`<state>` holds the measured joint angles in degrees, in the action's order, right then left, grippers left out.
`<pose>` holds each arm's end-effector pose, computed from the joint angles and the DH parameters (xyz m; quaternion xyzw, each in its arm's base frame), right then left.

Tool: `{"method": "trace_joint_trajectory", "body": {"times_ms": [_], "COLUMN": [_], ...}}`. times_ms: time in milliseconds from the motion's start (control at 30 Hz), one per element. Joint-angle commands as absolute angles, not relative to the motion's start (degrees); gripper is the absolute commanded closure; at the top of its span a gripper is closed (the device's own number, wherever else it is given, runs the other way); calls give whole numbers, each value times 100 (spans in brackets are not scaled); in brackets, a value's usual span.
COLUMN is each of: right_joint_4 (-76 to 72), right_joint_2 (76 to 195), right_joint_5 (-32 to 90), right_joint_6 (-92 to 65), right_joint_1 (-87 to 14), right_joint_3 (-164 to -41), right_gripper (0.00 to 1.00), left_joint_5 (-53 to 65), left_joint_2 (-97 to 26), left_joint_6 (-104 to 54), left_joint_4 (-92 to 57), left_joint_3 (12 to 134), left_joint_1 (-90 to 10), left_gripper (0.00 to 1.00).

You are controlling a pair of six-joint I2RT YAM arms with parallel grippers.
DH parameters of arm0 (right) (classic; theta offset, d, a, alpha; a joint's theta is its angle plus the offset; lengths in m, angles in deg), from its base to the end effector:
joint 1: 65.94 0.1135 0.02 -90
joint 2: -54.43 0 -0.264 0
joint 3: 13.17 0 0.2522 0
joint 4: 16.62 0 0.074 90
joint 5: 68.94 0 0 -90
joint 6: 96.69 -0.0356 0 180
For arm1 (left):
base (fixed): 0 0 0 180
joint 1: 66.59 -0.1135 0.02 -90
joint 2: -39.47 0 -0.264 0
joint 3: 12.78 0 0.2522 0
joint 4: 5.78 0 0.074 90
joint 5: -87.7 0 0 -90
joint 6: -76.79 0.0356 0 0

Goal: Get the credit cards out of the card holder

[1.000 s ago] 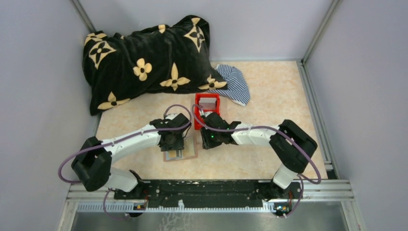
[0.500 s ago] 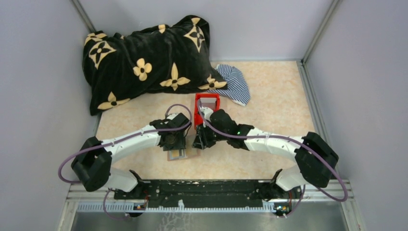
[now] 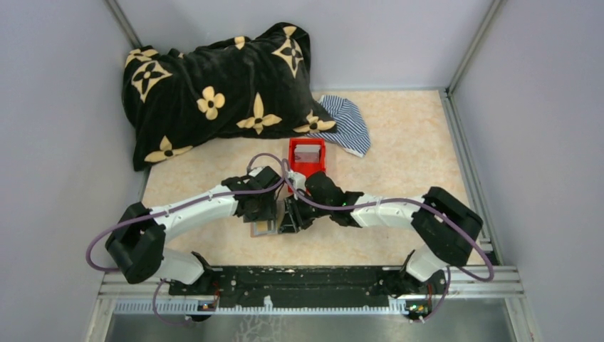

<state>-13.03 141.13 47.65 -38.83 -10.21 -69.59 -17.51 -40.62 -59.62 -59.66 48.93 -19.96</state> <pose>0.1617 0.2655 0.1909 -0.2814 0.8185 0.4638 0.1889 0.1763 -0.1731 0.1908 -0.0185 0.9794 -0.0209 0.2000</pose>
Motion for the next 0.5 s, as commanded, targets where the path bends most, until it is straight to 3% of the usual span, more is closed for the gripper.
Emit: {"method": "trace_joint_trajectory", "body": {"times_ms": [0,467], "right_joint_4": [-2049,-3045], "right_joint_2": [14564,15188], "right_joint_5": [4983,3958], "right_joint_6": [-4005,-4668], "right_joint_1": [-982,-921], "right_joint_3": [-7012,-6785], "right_gripper": [63,67], "left_joint_5": [-1571,-1068], "left_joint_2": [-3984,-3940], "left_joint_6": [-5879,-6319], "left_joint_4": [-5816,-5329], "left_joint_3": [5036,4718], "left_joint_1": [-1953,-1948], "left_gripper": [100,100]}}
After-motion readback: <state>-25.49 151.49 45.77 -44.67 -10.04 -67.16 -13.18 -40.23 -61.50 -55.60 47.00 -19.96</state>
